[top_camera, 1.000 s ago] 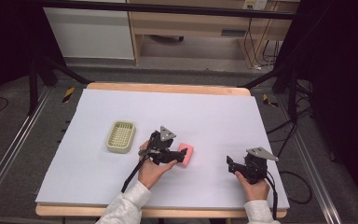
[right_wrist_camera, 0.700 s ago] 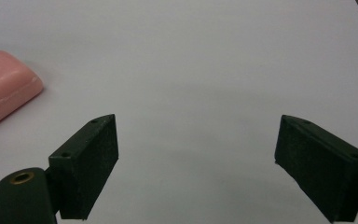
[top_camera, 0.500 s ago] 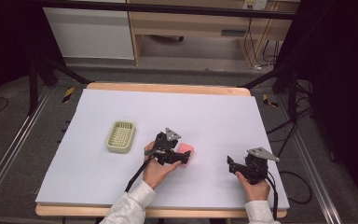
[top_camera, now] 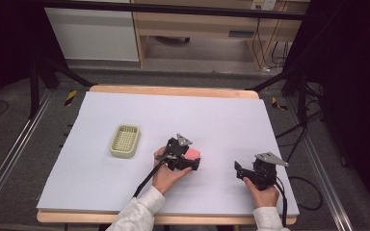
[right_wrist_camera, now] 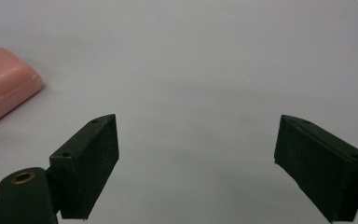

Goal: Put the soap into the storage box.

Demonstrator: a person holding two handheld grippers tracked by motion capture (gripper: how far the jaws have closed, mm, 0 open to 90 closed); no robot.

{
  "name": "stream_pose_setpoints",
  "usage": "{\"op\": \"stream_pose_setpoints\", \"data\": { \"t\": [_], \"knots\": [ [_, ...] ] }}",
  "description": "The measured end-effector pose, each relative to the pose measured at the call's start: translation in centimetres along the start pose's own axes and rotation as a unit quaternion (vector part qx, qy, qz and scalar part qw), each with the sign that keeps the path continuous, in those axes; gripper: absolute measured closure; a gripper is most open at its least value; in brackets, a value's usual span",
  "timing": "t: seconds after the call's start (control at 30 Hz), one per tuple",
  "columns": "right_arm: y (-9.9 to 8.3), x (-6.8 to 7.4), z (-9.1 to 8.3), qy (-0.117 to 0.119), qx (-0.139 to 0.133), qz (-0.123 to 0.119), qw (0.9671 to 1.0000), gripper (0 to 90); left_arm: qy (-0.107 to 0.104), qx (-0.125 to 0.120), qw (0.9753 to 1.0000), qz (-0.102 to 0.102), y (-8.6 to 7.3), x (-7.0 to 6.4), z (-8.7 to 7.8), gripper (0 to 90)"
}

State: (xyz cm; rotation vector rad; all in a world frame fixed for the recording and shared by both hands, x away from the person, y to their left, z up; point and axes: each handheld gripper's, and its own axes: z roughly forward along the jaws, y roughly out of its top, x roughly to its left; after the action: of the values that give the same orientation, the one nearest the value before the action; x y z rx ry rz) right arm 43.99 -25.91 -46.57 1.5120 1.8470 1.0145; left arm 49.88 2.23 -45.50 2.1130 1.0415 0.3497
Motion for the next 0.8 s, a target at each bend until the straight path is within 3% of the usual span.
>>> {"op": "stream_pose_setpoints", "data": {
  "t": [0.33, 0.5, 0.8],
  "knots": [
    [0.0, 0.0, 0.0, 0.001, 0.002, 0.001, 1.0000, 14.0, 0.010, 0.026, 0.9996, -0.001, -0.3, 0.0, 1.1, 24.0],
    [0.0, 0.0, 0.0, 0.000, 0.003, 0.001, 1.0000, 14.0, -0.005, 0.030, 0.9994, -0.015, -0.3, 0.2, 1.2, 26.4],
    [0.0, 0.0, 0.1, 0.001, 0.004, 0.002, 1.0000, 14.1, -0.003, 0.036, 0.9992, -0.018, -0.5, 0.0, 1.7, 26.9]
  ]
}}
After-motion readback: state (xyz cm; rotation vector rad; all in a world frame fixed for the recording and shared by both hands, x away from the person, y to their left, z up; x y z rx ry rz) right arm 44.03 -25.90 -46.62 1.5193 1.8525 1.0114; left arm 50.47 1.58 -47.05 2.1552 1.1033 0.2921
